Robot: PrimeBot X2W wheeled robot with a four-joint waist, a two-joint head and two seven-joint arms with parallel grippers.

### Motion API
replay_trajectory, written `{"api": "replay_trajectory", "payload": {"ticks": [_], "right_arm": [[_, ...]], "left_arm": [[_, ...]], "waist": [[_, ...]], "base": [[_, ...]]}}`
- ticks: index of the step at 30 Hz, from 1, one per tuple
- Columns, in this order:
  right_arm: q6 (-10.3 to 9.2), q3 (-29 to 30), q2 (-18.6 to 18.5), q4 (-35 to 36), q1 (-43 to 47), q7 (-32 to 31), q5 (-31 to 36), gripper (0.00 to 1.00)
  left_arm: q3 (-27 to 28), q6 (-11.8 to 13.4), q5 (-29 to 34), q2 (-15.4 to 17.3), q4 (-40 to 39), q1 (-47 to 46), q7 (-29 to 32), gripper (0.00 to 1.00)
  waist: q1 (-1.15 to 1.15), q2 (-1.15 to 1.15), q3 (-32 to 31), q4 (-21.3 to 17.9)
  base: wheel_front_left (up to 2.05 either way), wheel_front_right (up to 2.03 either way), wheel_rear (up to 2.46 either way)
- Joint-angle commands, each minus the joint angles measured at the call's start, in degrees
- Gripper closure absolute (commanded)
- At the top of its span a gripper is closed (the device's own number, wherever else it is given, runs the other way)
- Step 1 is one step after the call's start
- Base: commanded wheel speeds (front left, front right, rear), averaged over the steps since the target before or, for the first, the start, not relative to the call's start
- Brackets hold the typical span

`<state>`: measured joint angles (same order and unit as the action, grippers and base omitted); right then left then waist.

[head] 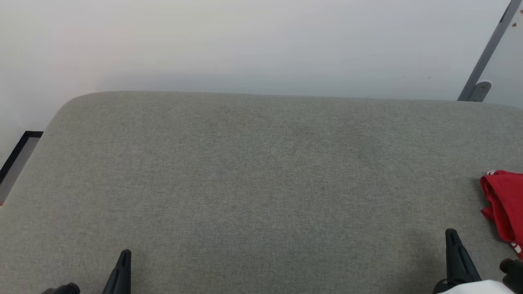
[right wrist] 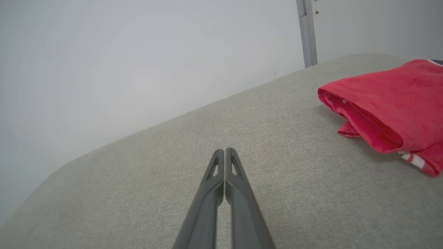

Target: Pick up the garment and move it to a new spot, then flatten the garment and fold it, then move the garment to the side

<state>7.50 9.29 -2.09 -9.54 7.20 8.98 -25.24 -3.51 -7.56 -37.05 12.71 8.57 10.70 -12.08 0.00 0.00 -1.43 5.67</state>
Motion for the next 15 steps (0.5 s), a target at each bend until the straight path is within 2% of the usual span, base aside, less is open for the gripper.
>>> {"api": "replay_trajectory", "payload": {"ticks": [1,15], "right_arm": [[0.0,-0.17,-0.31,0.69,-1.86,-0.65,-2.61,1.0],[0.0,-0.7,-0.43,-0.15,-4.01,-3.29,-14.26,1.0]], "left_arm": [[0.67,0.04,-2.47,0.17,-0.49,-1.85,0.51,1.0],[1.99,0.04,-12.37,-1.3,0.68,-4.72,3.47,1.0]], "waist": [[0.0,0.0,0.02,-0.08],[0.0,0.0,0.2,-0.72]], "base": [[0.0,0.0,0.0],[0.0,0.0,0.0]]}}
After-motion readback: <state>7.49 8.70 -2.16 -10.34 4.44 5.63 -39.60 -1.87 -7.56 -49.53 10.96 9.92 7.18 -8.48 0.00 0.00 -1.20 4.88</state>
